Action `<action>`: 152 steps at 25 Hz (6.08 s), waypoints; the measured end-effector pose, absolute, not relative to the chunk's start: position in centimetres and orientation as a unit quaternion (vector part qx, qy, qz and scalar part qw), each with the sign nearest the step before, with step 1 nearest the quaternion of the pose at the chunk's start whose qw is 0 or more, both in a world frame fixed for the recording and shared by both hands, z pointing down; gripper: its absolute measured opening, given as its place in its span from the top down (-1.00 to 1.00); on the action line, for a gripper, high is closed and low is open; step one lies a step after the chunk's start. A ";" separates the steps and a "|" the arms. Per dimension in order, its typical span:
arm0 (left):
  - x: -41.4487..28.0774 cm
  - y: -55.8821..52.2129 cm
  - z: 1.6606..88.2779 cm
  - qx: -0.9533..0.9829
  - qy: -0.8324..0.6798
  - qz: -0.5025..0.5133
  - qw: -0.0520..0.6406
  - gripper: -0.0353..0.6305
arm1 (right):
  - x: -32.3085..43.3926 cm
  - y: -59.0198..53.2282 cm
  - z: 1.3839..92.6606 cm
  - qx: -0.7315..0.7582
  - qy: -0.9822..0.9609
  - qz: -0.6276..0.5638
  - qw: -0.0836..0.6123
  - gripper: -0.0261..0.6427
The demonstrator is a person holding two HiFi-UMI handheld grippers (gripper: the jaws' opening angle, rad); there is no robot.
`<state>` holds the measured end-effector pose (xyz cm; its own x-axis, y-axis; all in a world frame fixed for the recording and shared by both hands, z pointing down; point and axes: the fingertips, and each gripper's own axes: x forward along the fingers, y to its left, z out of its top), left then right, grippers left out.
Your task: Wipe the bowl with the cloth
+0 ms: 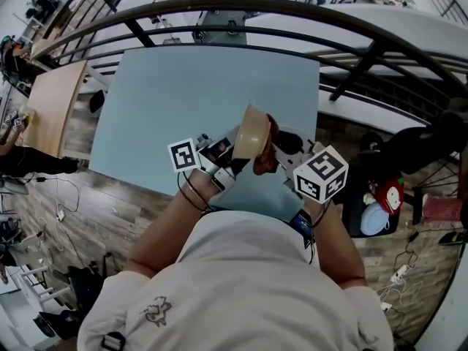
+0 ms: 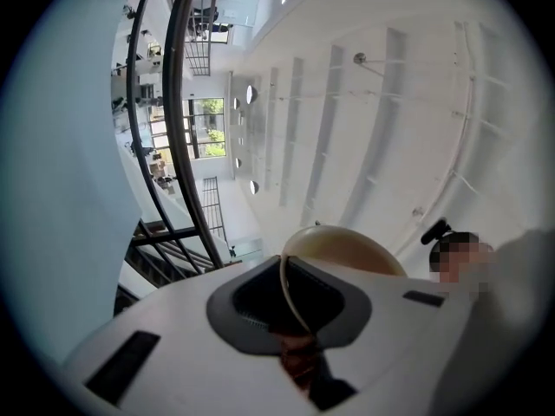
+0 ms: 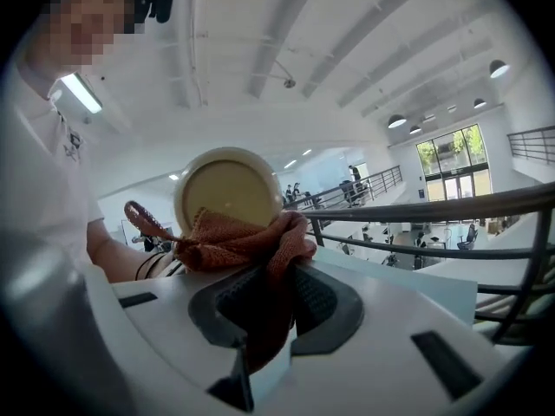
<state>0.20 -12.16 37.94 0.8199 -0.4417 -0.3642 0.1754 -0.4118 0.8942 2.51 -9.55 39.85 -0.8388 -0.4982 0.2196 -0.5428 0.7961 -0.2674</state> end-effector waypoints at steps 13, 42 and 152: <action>-1.6 -15.6 39.0 0.808 -0.198 -0.239 0.501 0.78 | -0.1 -5.8 37.8 0.233 -0.962 0.127 0.065 0.70; 2.1 -10.5 39.0 0.806 -0.075 -0.226 0.542 0.82 | 6.9 -12.8 32.9 0.327 -0.936 0.128 -0.025 0.71; -13.0 -16.0 73.5 0.851 -0.364 0.183 0.331 0.12 | 4.4 -11.0 65.0 0.437 -0.821 0.335 0.151 0.70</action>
<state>-13.03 -15.96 73.50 0.6677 -0.4993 0.5522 -0.7412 -0.5154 0.4302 4.39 -10.98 64.96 -0.5726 -0.6160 0.5411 -0.8186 0.3933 -0.4185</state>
